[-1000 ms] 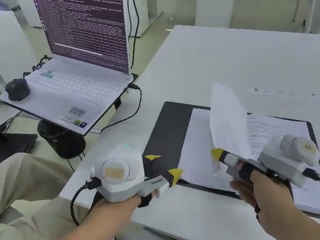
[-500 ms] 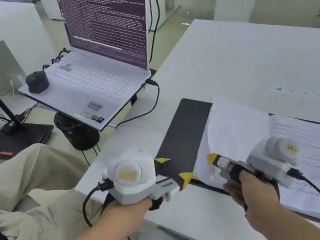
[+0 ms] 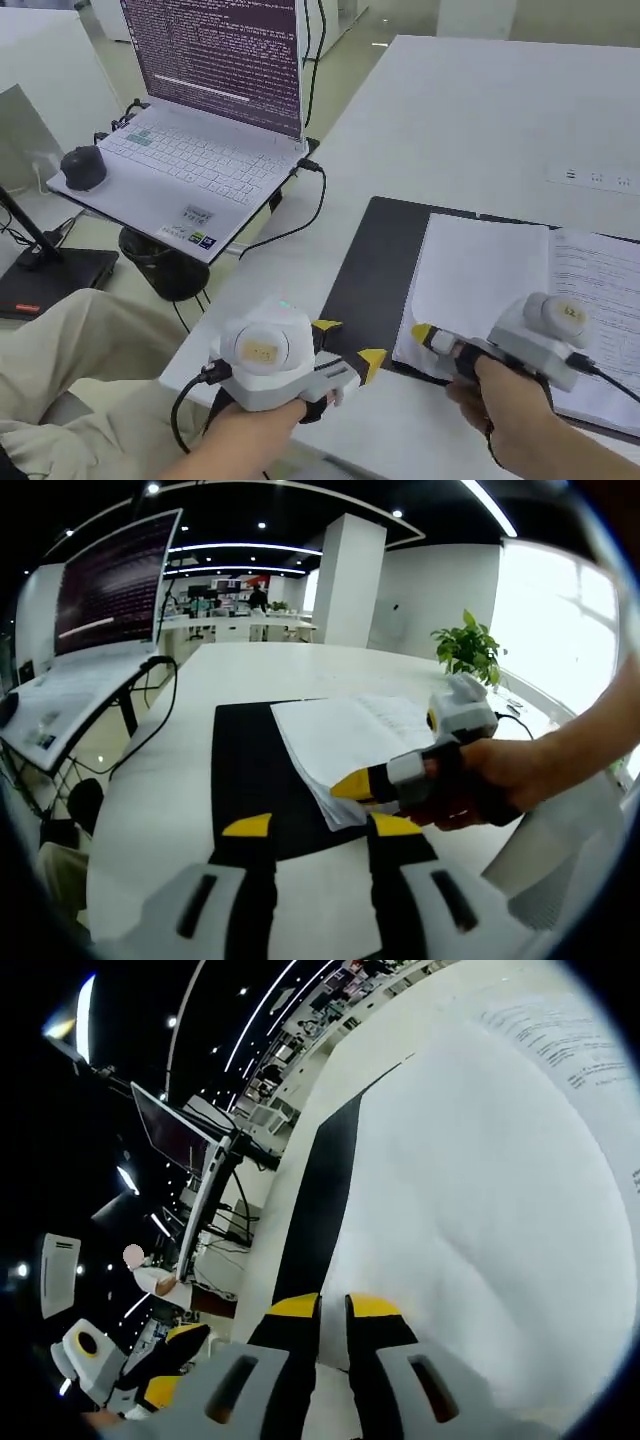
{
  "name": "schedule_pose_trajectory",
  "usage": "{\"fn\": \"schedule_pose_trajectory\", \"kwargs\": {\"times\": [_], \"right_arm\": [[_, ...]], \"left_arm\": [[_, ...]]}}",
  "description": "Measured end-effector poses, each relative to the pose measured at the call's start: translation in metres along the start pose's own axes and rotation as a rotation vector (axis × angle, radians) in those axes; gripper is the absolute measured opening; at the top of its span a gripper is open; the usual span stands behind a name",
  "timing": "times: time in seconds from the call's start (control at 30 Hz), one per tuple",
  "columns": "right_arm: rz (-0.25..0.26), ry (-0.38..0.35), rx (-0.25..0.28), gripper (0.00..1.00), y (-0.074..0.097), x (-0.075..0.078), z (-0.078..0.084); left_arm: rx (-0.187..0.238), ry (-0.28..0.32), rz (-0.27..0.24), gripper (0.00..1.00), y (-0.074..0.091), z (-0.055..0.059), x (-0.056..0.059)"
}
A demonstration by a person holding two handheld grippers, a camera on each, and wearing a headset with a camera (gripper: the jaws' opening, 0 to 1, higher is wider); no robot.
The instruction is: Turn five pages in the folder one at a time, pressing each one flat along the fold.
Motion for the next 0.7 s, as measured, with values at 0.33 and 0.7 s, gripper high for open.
{"fn": "schedule_pose_trajectory", "kwargs": {"times": [0.33,0.7], "right_arm": [[-0.072,-0.014,0.045,0.08,0.018,-0.011,-0.006],[-0.103,-0.013,0.154,0.08,0.071,0.002,-0.045]], "left_arm": [[-0.019,-0.051,0.024,0.34,-0.017,-0.001,0.010],[-0.035,-0.181,0.117,0.22,-0.064,0.004,0.056]]}}
Point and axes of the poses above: the centre of the closed fingertips' face, and the gripper's own axes: y roughly backward along the fingers, x roughly to its right, z roughly out of its underside, the point moved 6 cm from there along y, roughly backward along the fingers, and after that the axes turned 14 degrees about -z, right-handed, at the moved point
